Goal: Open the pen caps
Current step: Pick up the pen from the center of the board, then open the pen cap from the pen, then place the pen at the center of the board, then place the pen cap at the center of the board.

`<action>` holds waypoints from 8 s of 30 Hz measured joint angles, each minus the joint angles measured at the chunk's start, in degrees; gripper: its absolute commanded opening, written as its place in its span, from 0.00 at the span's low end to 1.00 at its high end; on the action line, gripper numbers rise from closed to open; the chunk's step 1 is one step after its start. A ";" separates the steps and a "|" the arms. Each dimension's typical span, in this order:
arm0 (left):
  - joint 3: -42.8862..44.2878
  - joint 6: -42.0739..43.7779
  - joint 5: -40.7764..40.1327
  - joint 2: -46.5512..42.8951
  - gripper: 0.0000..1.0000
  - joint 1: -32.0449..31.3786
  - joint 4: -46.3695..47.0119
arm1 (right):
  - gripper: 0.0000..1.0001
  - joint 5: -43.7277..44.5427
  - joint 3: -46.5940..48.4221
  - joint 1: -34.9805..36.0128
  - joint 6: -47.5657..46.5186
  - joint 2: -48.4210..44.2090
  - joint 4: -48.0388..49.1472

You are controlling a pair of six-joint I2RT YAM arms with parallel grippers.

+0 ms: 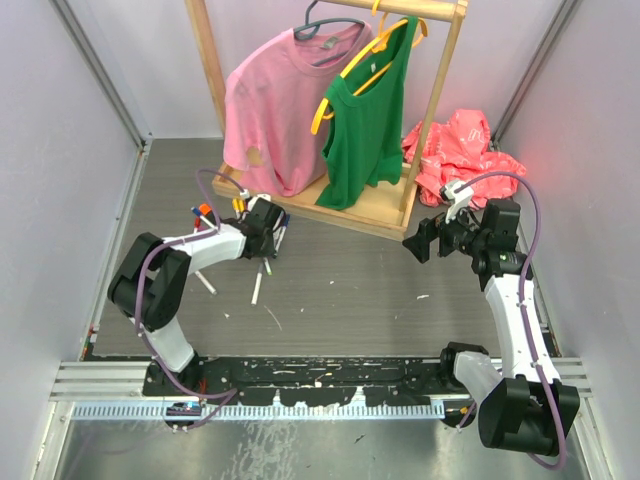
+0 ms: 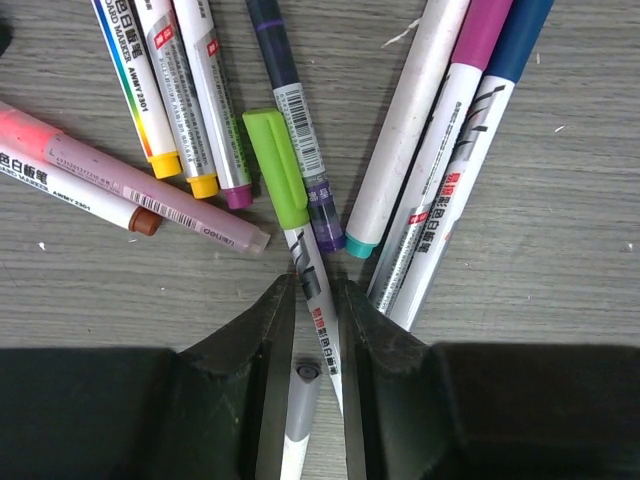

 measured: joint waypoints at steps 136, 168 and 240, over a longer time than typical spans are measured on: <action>0.20 -19.71 -2.05 -14.93 0.60 -25.99 28.28 | 0.01 -0.83 -1.68 24.59 5.05 9.16 9.66; -4.55 -23.87 7.52 -10.88 0.00 -22.75 43.67 | 0.35 -4.55 -1.49 23.98 4.98 10.05 7.50; -24.57 -19.39 12.39 -23.96 0.00 -7.67 44.70 | 0.04 14.88 2.43 23.67 2.19 26.53 0.50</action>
